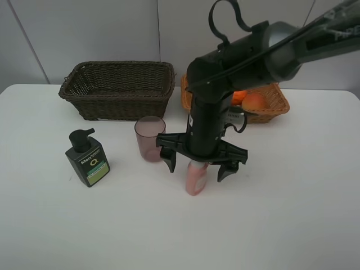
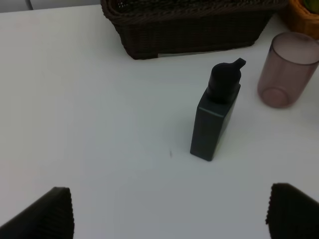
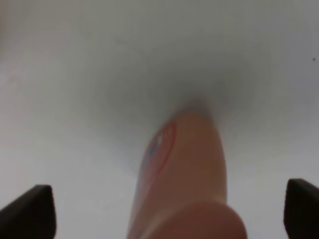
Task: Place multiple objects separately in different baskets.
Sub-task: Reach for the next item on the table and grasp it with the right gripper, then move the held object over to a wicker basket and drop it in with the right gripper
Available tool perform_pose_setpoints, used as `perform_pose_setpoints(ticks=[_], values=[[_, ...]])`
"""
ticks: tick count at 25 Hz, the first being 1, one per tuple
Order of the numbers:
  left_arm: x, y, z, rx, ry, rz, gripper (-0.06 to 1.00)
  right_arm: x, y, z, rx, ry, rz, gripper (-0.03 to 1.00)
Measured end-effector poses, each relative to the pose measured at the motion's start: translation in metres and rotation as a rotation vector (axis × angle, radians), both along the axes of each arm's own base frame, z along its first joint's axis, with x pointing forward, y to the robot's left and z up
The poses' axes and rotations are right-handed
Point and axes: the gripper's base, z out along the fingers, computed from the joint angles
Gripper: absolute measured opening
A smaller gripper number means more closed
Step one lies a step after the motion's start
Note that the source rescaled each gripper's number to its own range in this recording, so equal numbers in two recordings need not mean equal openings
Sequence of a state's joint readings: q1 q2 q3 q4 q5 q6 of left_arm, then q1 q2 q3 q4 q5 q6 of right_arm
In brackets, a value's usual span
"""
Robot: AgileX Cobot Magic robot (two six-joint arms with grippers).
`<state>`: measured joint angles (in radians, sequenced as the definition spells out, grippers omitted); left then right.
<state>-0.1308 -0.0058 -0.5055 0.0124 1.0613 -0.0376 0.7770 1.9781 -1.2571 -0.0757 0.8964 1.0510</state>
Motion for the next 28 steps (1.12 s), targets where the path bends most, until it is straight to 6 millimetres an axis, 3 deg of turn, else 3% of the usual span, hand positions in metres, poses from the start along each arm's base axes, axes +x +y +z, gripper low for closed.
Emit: perform_pose_setpoints(ticks=[12,14,15,18,19,20,28], values=[[0.0,0.0,0.0,0.0,0.0,0.0,1.0,0.004,-0.0025,-0.0071,-0.013,0.002,-0.006,0.96],[0.0,0.0,0.0,0.0,0.0,0.0,1.0,0.0042,-0.0022,-0.0079,-0.013,0.002,-0.006,0.87],[0.0,0.0,0.0,0.0,0.0,0.0,1.0,0.0043,-0.0021,-0.0083,-0.012,0.001,-0.006,0.76],[0.0,0.0,0.0,0.0,0.0,0.0,1.0,0.0045,-0.0019,-0.0083,-0.01,0.0,-0.006,0.33],[0.0,0.0,0.0,0.0,0.0,0.0,1.0,0.0045,-0.0019,-0.0083,-0.01,0.0,-0.006,0.1],[0.0,0.0,0.0,0.0,0.0,0.0,1.0,0.0046,-0.0023,-0.0083,-0.014,-0.002,-0.004,0.03],[0.0,0.0,0.0,0.0,0.0,0.0,1.0,0.0047,-0.0023,-0.0083,-0.014,-0.003,-0.004,0.01]])
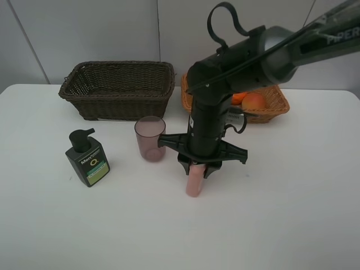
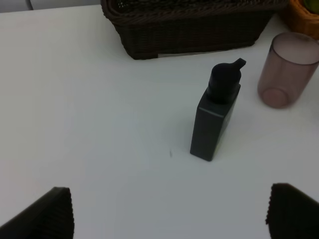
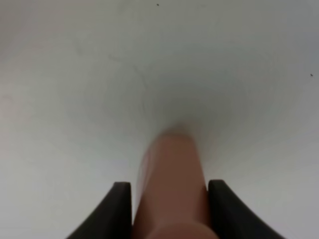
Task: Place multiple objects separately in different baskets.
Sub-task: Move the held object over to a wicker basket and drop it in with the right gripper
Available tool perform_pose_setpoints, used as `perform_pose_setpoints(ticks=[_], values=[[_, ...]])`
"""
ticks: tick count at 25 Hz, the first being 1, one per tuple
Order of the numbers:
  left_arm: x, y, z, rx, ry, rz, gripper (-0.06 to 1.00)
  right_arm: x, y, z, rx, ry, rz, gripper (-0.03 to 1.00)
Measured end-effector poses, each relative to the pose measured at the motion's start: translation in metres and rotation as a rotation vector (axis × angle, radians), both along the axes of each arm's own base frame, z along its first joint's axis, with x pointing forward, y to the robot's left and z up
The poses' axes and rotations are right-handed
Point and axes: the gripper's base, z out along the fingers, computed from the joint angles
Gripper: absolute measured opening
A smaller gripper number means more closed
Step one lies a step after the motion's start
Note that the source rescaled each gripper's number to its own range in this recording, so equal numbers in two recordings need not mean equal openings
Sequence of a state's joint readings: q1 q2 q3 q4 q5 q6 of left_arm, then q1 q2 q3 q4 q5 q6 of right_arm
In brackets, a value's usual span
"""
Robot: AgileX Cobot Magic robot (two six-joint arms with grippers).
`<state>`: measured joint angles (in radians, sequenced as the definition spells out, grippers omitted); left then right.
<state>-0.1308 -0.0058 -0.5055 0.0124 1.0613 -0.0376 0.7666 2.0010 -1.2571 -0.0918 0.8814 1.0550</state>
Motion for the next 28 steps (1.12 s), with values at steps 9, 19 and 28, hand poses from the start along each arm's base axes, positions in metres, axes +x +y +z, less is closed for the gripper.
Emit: perform_pose_setpoints(ticks=[9,19,28], values=[[0.0,0.0,0.0,0.0,0.0,0.0,1.0,0.001,0.0,0.003,-0.008,0.005,0.043,0.01],[0.0,0.0,0.0,0.0,0.0,0.0,1.0,0.026,0.005,0.089,-0.128,-0.066,0.622,0.0],[0.0,0.0,0.0,0.0,0.0,0.0,1.0,0.061,0.025,0.165,-0.124,-0.327,0.874,0.0]])
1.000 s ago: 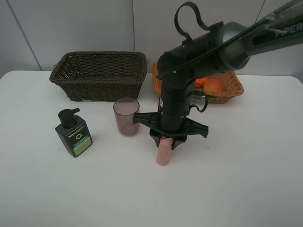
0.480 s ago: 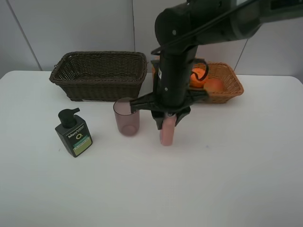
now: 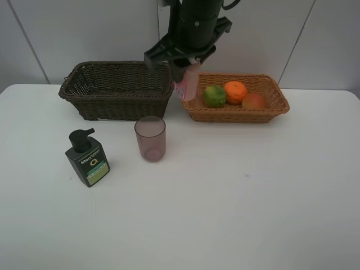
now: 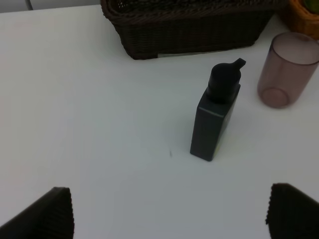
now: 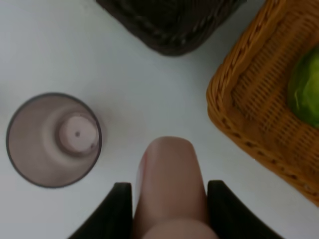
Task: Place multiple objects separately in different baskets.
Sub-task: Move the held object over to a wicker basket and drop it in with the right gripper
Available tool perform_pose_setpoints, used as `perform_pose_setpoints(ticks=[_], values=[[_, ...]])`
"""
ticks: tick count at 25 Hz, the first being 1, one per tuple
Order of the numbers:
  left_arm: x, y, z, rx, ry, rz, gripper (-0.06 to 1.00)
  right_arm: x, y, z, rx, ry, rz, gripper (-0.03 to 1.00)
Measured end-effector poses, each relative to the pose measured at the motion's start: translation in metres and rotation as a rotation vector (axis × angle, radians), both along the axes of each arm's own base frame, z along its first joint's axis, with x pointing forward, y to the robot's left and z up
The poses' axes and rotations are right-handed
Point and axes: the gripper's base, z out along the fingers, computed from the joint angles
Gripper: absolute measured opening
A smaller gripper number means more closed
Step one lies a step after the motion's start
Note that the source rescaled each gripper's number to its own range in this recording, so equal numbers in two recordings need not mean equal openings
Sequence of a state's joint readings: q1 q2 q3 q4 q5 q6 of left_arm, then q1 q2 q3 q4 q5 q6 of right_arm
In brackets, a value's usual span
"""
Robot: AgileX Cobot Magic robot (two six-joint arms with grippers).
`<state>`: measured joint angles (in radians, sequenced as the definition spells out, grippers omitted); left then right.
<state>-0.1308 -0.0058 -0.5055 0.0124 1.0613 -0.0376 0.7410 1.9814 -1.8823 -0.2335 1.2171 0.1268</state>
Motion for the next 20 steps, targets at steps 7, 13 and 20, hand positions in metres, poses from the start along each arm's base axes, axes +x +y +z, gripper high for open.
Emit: perform_pose_setpoints(ticks=[7,13,20], values=[[0.0,0.0,0.0,0.0,0.0,0.0,1.0,0.038,0.026,-0.015,0.077,-0.055,0.029,0.0],[0.0,0.0,0.0,0.0,0.0,0.0,1.0,0.066,0.044,-0.028,0.22,-0.209,0.064,0.0],[0.0,0.0,0.0,0.0,0.0,0.0,1.0,0.097,0.047,-0.062,0.296,-0.308,0.069,0.0]])
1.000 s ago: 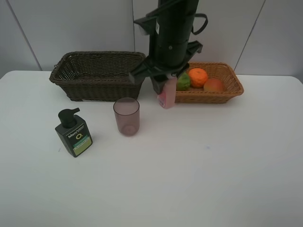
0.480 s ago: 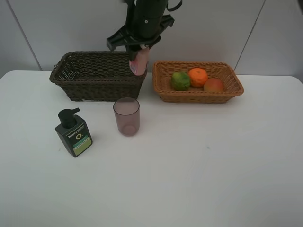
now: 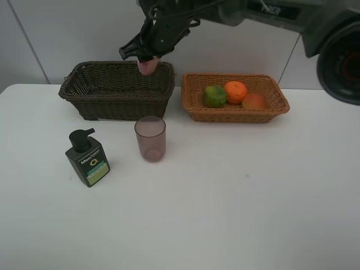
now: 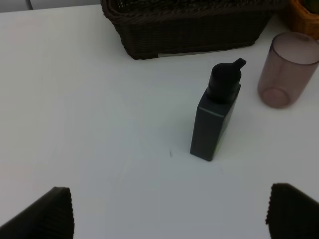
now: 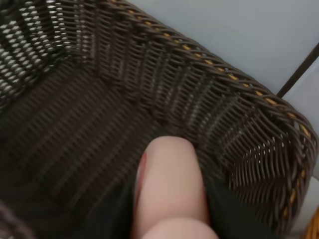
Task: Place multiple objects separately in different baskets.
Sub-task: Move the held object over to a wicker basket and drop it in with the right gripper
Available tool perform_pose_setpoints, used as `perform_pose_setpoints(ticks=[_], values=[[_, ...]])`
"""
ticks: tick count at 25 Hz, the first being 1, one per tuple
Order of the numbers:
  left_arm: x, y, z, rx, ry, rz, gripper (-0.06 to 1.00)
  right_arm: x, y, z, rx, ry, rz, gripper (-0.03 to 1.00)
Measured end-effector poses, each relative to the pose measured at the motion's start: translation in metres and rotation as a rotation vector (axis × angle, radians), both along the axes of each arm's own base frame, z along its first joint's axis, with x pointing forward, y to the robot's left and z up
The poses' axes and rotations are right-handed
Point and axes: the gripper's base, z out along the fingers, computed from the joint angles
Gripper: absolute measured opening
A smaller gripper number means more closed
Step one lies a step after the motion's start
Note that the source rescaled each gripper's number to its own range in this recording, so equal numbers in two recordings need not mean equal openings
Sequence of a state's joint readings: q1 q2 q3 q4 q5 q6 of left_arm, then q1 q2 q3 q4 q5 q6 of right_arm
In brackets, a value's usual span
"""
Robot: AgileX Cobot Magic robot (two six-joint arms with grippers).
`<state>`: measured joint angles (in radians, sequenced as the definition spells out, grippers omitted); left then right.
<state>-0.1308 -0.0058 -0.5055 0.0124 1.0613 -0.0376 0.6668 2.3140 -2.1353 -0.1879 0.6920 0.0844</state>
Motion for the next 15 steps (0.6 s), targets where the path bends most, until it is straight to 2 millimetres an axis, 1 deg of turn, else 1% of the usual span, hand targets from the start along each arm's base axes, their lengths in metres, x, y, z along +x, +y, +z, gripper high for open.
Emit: perform_pose_setpoints(ticks=[6,9,13,15], values=[[0.0,0.0,0.0,0.0,0.0,0.0,1.0,0.022,-0.001,-0.04,0.027,-0.031,-0.005,0.0],[0.0,0.0,0.0,0.0,0.0,0.0,1.0,0.027,0.003,-0.057,0.046,-0.052,0.006,0.0],[0.0,0.0,0.0,0.0,0.0,0.0,1.0,0.03,0.005,-0.076,0.039,-0.039,0.01,0.0],[0.0,0.0,0.0,0.0,0.0,0.0,1.0,0.03,0.005,-0.08,0.036,-0.035,0.01,0.0]])
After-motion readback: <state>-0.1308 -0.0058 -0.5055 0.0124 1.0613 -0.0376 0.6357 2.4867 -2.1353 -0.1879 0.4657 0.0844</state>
